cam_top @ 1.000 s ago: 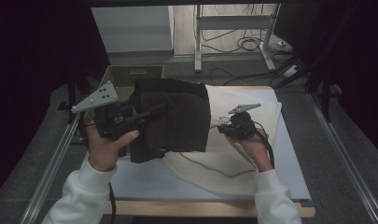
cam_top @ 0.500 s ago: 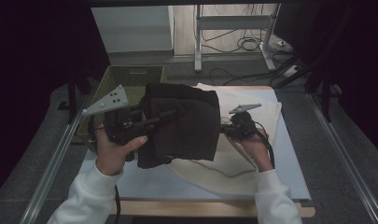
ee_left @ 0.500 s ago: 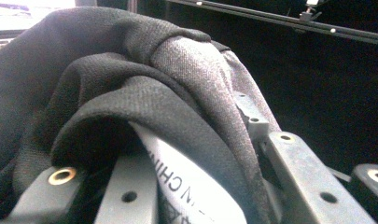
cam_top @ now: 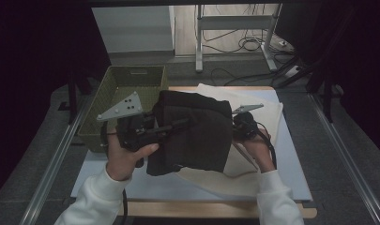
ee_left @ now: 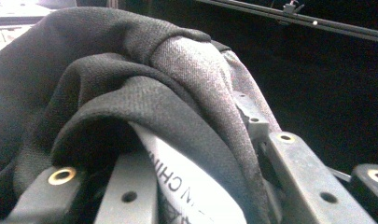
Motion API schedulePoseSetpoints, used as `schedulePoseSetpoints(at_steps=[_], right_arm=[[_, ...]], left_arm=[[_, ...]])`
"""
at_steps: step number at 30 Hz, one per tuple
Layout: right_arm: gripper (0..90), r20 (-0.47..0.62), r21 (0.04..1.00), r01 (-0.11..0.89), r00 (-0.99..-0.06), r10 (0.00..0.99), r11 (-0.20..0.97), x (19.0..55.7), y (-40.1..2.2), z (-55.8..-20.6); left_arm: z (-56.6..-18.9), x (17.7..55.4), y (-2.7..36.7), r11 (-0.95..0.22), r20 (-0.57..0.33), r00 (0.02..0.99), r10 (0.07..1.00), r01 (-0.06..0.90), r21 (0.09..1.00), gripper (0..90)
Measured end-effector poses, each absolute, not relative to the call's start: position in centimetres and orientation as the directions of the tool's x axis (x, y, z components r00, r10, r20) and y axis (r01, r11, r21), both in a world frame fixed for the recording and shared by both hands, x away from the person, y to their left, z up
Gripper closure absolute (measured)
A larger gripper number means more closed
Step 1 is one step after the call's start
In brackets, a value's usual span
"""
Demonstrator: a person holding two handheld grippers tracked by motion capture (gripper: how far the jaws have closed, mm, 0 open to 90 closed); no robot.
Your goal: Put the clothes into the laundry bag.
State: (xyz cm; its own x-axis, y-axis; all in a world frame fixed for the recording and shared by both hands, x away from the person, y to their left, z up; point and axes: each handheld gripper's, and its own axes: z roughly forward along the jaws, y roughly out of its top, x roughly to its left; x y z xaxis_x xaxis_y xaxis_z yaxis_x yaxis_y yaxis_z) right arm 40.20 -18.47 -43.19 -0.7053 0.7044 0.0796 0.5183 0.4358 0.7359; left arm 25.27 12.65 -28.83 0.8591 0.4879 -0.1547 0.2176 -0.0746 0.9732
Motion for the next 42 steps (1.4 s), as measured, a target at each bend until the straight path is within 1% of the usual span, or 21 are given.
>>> schedulePoseSetpoints(at_steps=[21,34,42], right_arm=[[85.8,0.091,0.74,0.522,-0.702,0.706,0.424,40.2,-18.6,-43.1],[85.8,0.089,0.745,0.519,-0.701,0.708,0.42,40.2,-18.8,-43.0],[85.8,0.091,0.749,0.517,-0.701,0.708,0.416,40.1,-18.8,-42.8]], left_arm=[[-31.9,25.6,10.7,-0.109,-0.201,0.868,0.454,0.278,0.954,67.4],[-33.5,26.4,10.1,-0.135,-0.212,0.86,0.465,0.306,0.942,67.4],[-34.3,26.2,9.2,-0.145,-0.235,0.872,0.43,0.324,0.935,67.4]])
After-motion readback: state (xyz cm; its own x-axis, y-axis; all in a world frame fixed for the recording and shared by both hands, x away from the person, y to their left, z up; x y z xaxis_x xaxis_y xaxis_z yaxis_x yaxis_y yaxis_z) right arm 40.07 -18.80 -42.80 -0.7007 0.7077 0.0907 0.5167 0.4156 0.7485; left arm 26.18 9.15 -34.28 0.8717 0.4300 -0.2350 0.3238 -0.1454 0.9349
